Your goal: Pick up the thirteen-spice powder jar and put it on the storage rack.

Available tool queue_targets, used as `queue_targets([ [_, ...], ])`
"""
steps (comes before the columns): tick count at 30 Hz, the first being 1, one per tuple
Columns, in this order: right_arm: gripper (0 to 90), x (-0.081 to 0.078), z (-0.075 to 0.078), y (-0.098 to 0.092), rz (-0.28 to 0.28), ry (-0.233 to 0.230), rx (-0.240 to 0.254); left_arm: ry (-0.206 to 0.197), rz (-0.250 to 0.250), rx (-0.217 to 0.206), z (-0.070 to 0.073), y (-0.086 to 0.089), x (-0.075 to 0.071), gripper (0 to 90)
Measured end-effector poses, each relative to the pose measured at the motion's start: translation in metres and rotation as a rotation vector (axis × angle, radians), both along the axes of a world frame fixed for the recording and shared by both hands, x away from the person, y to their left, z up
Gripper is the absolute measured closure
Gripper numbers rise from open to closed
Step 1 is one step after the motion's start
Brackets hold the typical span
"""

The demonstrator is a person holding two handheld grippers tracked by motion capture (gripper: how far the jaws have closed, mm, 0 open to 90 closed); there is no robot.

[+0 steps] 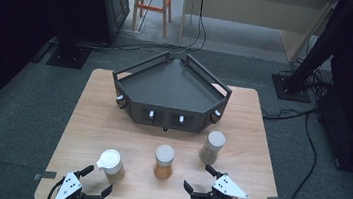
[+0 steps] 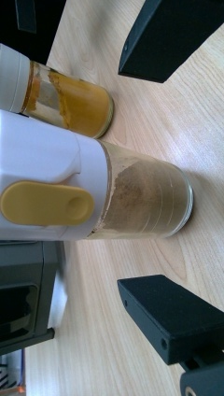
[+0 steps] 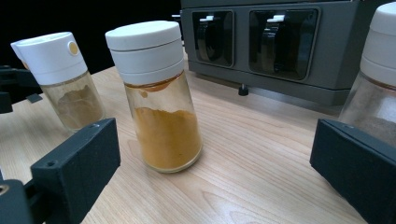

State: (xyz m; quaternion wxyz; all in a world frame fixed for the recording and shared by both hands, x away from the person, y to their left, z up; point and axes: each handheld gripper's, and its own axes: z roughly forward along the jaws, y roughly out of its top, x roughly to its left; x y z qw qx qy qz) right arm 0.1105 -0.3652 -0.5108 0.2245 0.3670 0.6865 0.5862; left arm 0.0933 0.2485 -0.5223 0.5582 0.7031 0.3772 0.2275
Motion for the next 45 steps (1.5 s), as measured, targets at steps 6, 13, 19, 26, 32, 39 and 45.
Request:
queue_targets([
  [6, 1.5, -0.0004, -0.0012, -0.0015, -0.001, 0.004, 0.009, -0.001, -0.001, 0.002, 0.0007, -0.0006, 0.0000, 0.8],
  [13, 1.5, -0.0004, -0.0009, 0.0005, 0.000, 0.003, 0.008, -0.001, 0.001, 0.001, 0.0003, -0.0001, -0.0007, 0.8],
  [19, 1.5, -0.0025, -0.0008, 0.0010, -0.003, 0.004, 0.010, -0.001, -0.002, 0.000, 0.0003, -0.0004, -0.0004, 0.8],
  [26, 1.5, -0.0019, -0.0009, 0.0008, -0.001, 0.009, 0.015, 0.005, -0.002, -0.004, -0.0002, -0.0005, 0.0019, 0.8],
  [32, 1.5, -0.0013, -0.0009, 0.0015, 0.003, 0.009, 0.016, -0.001, -0.004, 0.000, 0.0011, -0.0022, 0.0020, 0.8],
  [39, 1.5, -0.0017, -0.0011, 0.0001, 0.004, 0.009, 0.025, -0.002, -0.001, 0.000, 0.0035, -0.0023, 0.0028, 0.8],
  [45, 1.5, -0.0008, -0.0013, 0.0009, 0.008, 0.011, 0.020, -0.001, 0.000, 0.000, 0.0058, -0.0037, 0.0064, 0.8],
])
